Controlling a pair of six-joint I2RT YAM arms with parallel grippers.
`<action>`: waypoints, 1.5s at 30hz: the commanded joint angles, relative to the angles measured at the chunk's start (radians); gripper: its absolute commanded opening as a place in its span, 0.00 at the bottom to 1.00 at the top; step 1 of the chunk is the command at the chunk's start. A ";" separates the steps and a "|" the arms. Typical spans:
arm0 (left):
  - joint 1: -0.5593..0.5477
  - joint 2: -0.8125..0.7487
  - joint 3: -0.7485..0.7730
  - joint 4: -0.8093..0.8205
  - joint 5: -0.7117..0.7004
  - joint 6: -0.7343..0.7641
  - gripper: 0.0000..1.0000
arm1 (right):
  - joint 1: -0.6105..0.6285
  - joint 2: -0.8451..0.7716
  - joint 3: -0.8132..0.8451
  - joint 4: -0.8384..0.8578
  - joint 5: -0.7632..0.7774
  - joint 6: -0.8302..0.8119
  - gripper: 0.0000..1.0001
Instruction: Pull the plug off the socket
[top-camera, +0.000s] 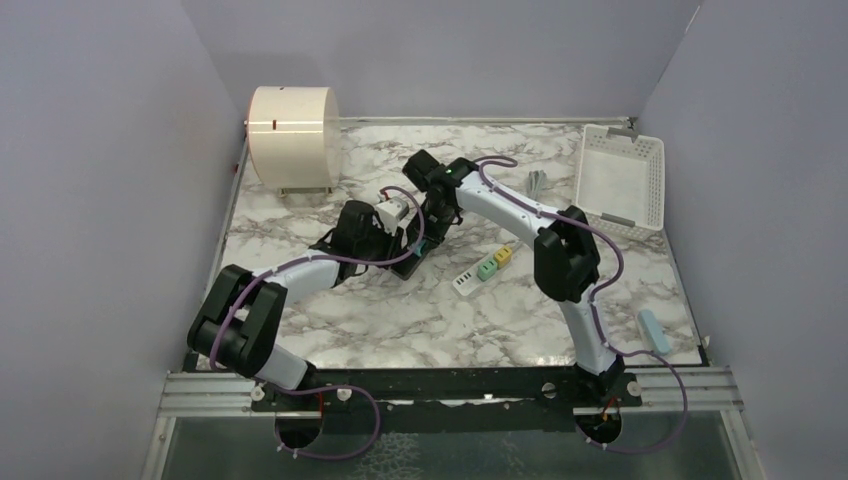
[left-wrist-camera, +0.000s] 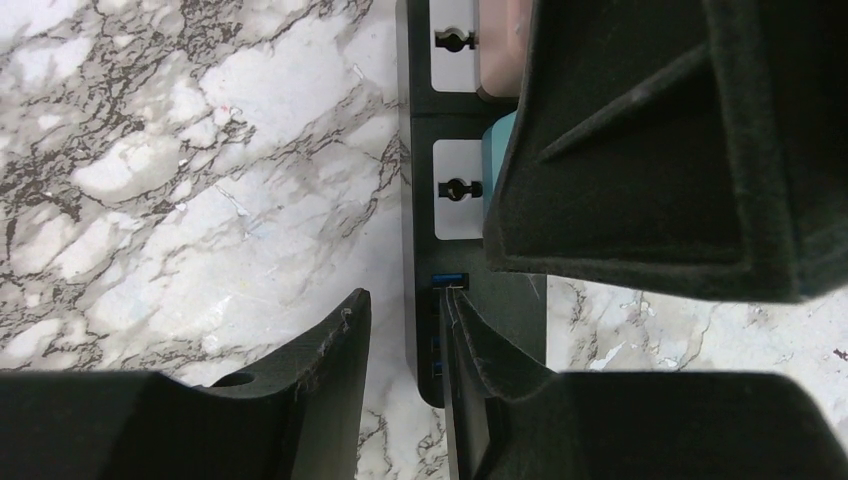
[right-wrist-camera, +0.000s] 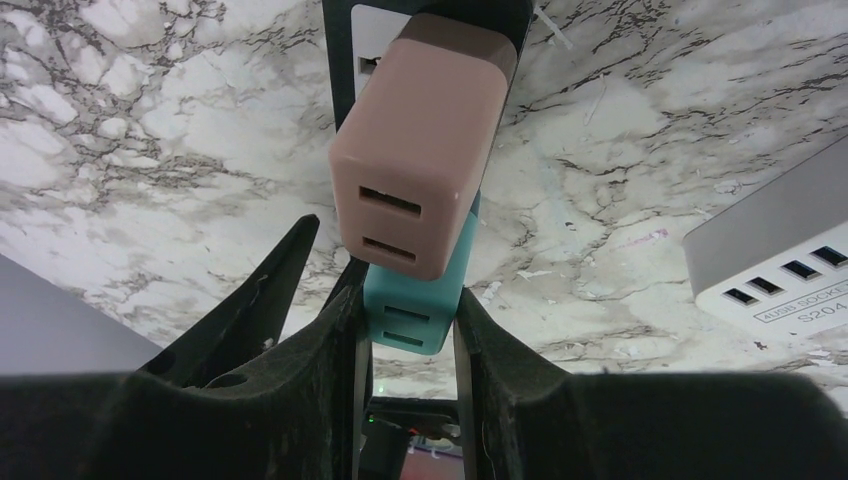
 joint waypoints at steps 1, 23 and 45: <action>0.009 0.027 0.000 -0.048 -0.041 0.006 0.34 | 0.000 -0.101 0.083 -0.012 -0.047 0.003 0.01; 0.009 0.033 0.003 -0.052 -0.031 0.008 0.31 | 0.002 -0.048 -0.021 0.043 0.045 -0.061 0.01; 0.010 0.055 0.018 -0.062 -0.026 0.010 0.28 | 0.080 -0.033 0.005 -0.015 0.131 -0.019 0.01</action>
